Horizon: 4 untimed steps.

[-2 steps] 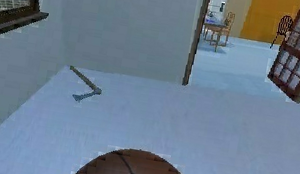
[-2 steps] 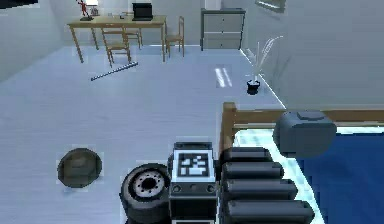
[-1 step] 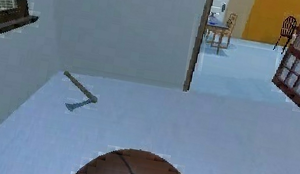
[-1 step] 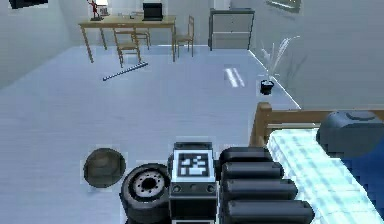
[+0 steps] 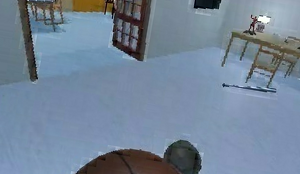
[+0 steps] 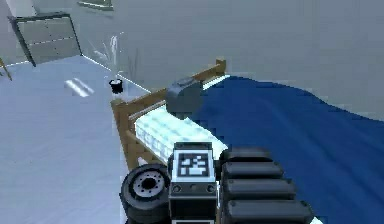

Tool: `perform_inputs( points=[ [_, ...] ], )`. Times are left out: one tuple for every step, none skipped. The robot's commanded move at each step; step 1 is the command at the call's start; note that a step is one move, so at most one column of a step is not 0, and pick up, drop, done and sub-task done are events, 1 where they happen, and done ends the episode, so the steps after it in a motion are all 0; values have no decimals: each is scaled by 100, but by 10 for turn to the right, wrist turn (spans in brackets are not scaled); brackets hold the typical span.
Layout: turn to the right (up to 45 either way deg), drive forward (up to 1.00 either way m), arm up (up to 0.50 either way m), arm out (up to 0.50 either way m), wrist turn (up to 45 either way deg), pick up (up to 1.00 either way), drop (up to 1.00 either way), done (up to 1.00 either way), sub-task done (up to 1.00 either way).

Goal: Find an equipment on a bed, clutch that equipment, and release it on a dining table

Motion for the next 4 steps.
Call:
perform_inputs(
  points=[
    [450, 0, 0, 0, 0, 0, 0, 0, 0],
    [0, 100, 0, 0, 0, 0, 0, 0, 0],
    [0, 90, 0, 0, 0, 0, 0, 0, 0],
    [-450, 0, 0, 0, 0, 0, 0, 0, 0]
  ],
)
